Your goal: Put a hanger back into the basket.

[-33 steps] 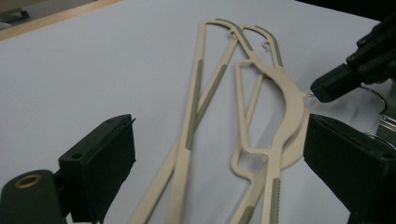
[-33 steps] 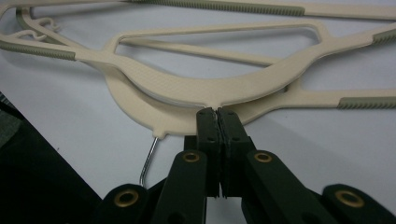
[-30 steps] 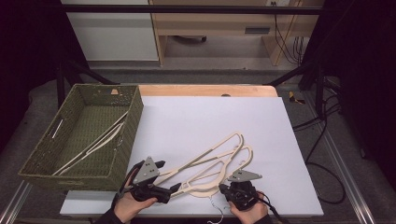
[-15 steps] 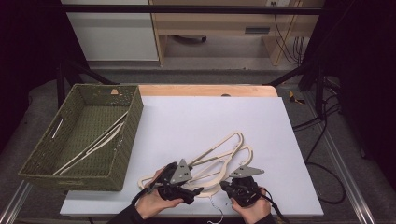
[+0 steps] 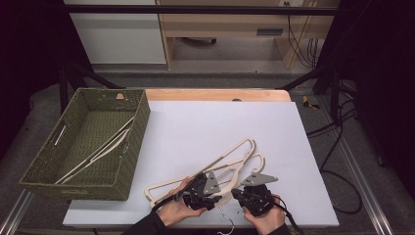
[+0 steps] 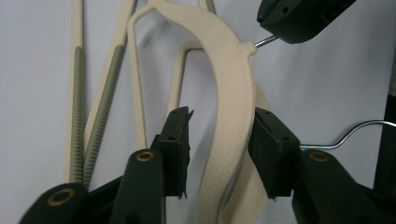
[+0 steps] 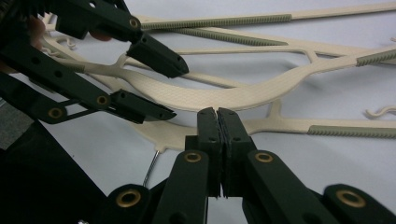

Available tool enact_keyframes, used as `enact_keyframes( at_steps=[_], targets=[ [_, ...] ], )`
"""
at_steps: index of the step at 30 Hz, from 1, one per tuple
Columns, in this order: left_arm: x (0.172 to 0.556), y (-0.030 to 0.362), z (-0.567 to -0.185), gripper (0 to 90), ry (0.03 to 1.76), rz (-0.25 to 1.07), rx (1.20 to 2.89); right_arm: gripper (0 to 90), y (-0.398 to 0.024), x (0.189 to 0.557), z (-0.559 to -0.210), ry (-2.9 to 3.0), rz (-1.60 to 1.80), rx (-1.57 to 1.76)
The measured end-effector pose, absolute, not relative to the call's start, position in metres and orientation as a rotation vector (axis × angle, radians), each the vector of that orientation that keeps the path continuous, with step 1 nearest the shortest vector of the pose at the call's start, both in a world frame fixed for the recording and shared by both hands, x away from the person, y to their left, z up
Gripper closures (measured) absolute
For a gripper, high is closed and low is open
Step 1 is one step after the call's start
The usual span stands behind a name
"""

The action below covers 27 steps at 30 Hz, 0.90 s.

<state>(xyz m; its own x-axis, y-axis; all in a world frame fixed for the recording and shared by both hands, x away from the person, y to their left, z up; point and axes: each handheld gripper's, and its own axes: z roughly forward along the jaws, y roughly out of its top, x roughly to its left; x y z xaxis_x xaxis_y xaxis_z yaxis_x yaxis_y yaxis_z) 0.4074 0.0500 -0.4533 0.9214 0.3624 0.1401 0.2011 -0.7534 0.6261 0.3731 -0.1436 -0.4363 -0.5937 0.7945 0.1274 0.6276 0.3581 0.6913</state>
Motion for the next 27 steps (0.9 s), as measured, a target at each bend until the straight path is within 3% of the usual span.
enact_keyframes(
  at_steps=[5, 14, 27],
  targets=[
    [0.406, 0.048, -0.455, 68.6, 0.406, 0.329, 2.455, 89.5, -0.144, 0.373, -0.436, 2.392, 1.06, 1.248],
    [0.4, 0.047, -0.452, 71.2, 0.368, 0.391, 2.466, 87.4, -0.148, 0.373, -0.432, 2.403, 1.103, 1.253],
    [0.401, 0.06, -0.434, 76.1, 0.397, 0.375, 2.4, 48.0, -0.211, 0.372, -0.401, 2.057, 1.374, 1.171]
  ],
)
